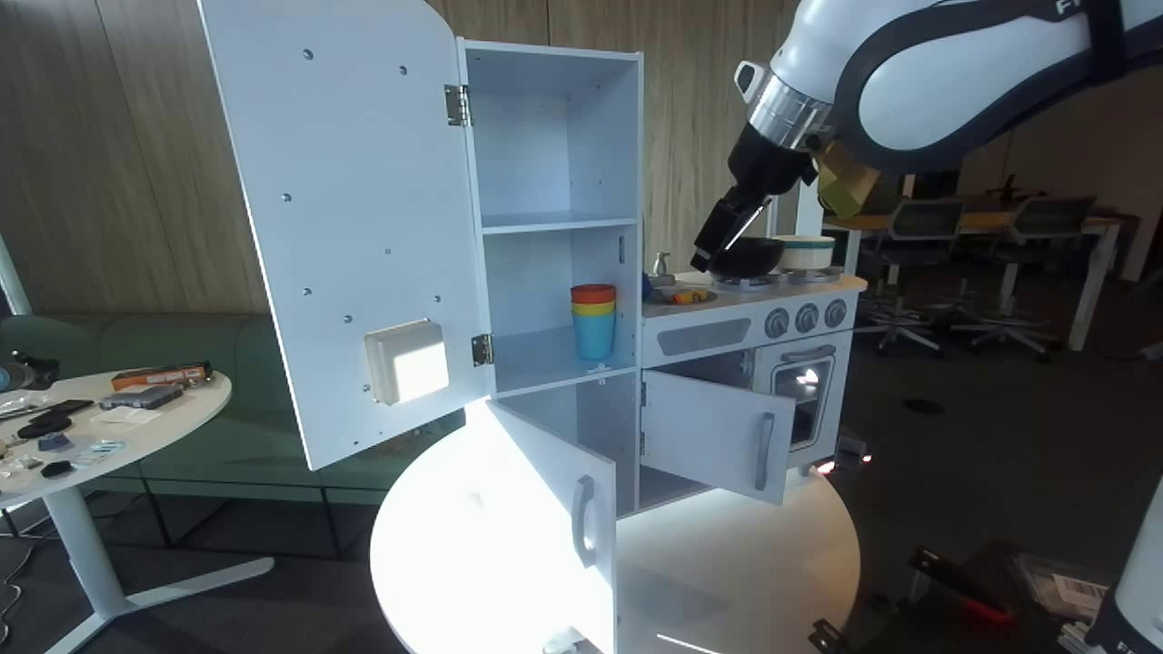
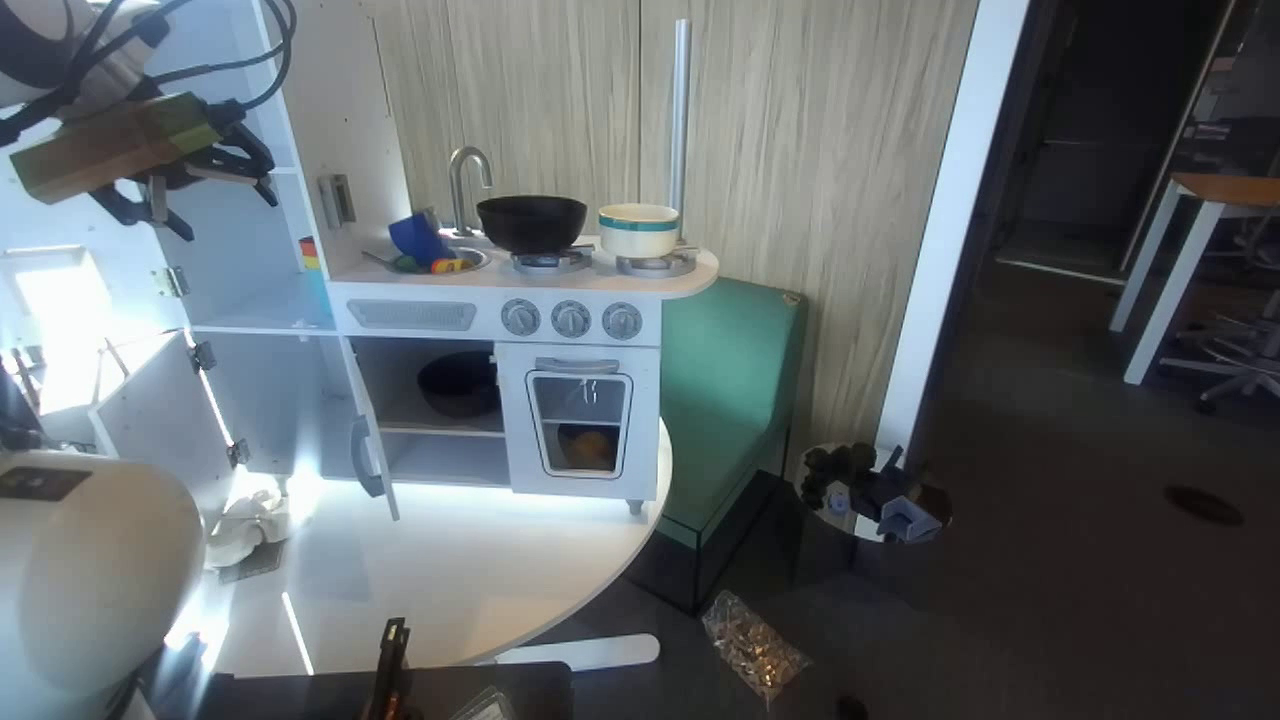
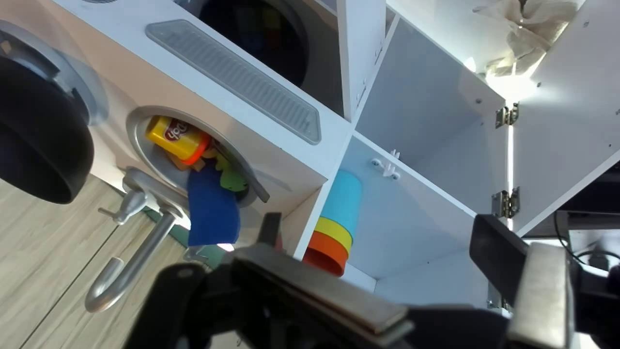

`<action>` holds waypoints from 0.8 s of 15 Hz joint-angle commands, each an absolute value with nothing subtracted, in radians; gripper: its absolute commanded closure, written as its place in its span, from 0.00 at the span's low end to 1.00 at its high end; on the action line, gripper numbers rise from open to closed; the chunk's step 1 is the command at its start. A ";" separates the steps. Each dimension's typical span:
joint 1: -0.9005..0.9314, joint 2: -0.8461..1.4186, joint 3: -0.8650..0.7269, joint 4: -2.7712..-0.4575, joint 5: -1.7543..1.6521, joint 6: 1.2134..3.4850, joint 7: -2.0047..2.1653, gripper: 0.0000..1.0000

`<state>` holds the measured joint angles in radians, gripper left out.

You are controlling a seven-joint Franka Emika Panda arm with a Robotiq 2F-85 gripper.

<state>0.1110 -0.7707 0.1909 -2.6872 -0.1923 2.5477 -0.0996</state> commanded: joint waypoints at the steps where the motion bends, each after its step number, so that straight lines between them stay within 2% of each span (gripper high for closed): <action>1: 0.157 -0.776 0.169 -2.711 -0.201 2.550 -0.144 0.00; 6: 0.158 -0.660 0.195 -2.671 -0.235 2.553 -0.179 0.00; 12: 0.161 -0.642 0.185 -2.678 -0.255 2.541 -0.165 0.00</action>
<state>0.1533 -0.6426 0.1924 -2.6797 -0.2482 2.5443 -0.1702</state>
